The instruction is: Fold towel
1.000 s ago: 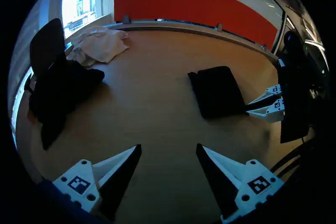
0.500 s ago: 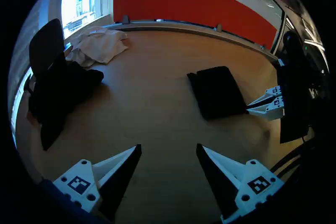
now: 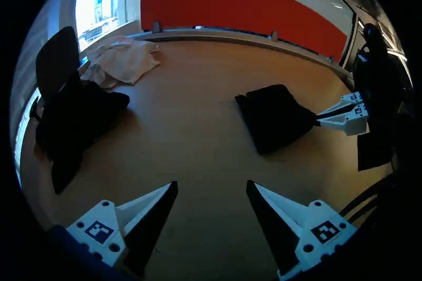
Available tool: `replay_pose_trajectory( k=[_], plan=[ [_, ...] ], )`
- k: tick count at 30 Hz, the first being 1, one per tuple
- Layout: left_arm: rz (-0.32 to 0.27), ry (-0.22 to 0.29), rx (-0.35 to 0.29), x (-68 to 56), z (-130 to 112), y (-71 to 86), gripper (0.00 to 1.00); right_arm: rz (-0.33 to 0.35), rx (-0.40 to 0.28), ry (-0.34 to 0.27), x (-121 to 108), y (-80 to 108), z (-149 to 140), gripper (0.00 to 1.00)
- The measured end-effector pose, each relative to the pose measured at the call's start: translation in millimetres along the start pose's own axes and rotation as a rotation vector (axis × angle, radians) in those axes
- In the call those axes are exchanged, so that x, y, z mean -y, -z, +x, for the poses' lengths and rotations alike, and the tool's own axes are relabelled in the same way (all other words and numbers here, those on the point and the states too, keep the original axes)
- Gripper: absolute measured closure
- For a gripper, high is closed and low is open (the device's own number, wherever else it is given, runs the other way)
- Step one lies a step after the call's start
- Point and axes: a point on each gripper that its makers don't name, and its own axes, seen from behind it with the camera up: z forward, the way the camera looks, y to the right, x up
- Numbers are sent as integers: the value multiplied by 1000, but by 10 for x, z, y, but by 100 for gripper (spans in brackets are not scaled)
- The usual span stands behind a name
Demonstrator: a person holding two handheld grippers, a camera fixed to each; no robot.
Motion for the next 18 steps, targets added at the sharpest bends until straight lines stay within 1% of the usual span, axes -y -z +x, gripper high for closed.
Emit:
replay_pose_trajectory(
  k=[6,11,18],
  plan=[
    [6,-4,-19,7,67,-27,3,3,-74,10,-39,139,409,95],
    [12,5,-31,19,93,-49,3,12,-127,8,-66,275,716,95],
    [19,3,-43,32,120,-57,3,17,-164,7,-131,483,970,95]
  ],
)
